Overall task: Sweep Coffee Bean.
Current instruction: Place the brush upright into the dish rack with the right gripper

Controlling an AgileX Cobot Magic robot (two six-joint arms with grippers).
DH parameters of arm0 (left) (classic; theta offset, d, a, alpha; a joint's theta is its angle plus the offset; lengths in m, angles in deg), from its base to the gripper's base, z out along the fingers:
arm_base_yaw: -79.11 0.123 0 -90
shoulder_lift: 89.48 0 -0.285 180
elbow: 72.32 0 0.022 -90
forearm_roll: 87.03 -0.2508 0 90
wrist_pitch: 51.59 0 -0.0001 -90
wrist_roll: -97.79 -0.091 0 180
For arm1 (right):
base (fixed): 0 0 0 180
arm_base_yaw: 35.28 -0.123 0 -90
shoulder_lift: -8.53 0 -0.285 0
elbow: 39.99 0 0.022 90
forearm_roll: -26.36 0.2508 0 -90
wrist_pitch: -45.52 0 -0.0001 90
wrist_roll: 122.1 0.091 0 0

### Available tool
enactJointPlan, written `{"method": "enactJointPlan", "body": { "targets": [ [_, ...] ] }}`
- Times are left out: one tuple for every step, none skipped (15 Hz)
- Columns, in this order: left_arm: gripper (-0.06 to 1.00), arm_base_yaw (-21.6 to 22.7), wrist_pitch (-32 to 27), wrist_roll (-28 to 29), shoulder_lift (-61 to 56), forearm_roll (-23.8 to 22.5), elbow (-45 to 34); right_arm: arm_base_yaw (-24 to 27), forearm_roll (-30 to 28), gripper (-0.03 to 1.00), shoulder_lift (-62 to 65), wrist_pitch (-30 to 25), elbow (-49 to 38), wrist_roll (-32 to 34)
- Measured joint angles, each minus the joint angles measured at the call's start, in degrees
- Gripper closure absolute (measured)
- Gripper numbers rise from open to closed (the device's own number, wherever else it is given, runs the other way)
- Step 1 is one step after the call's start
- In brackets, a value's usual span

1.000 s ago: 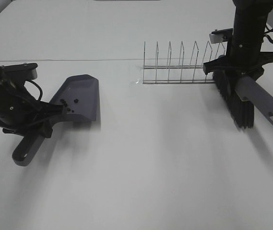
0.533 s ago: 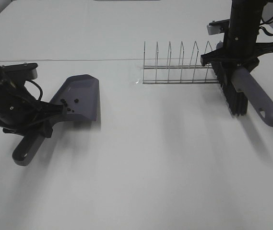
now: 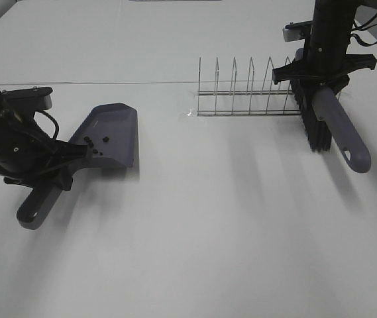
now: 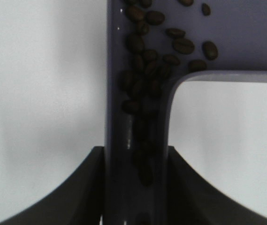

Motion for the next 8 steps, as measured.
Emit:
{"method": "enactJointPlan", "body": {
  "targets": [
    [0.59, 0.0, 0.0, 0.0, 0.0, 0.06, 0.0, 0.29, 1.2, 0.63, 0.0, 0.0, 0.0, -0.17],
    [0.59, 0.0, 0.0, 0.0, 0.0, 0.11, 0.0, 0.46, 2.29, 0.63, 0.17, 0.0, 0.0, -0.34],
    [0.59, 0.0, 0.0, 0.0, 0.0, 0.11, 0.0, 0.46, 3.15, 0.63, 0.63, 0.0, -0.17, -0.4],
    [0.59, 0.0, 0.0, 0.0, 0.0, 0.11, 0.0, 0.46, 3.61, 0.63, 1.6, 0.11, -1.26, -0.74],
    [0.59, 0.0, 0.0, -0.06, 0.0, 0.23, 0.0, 0.46, 2.81, 0.63, 5.04, 0.17, -6.47, -0.86],
    [0.59, 0.0, 0.0, -0.06, 0.0, 0.23, 0.0, 0.46, 2.64, 0.63, 6.76, 0.11, -9.74, -0.86],
    [0.59, 0.0, 0.0, -0.06, 0.0, 0.23, 0.0, 0.46, 2.86, 0.63, 8.25, 0.11, -12.43, -0.86],
    [0.59, 0.0, 0.0, -0.06, 0.0, 0.29, 0.0, 0.46, 3.5, 0.63, 9.28, 0.06, -14.5, -0.86]
  ]
}}
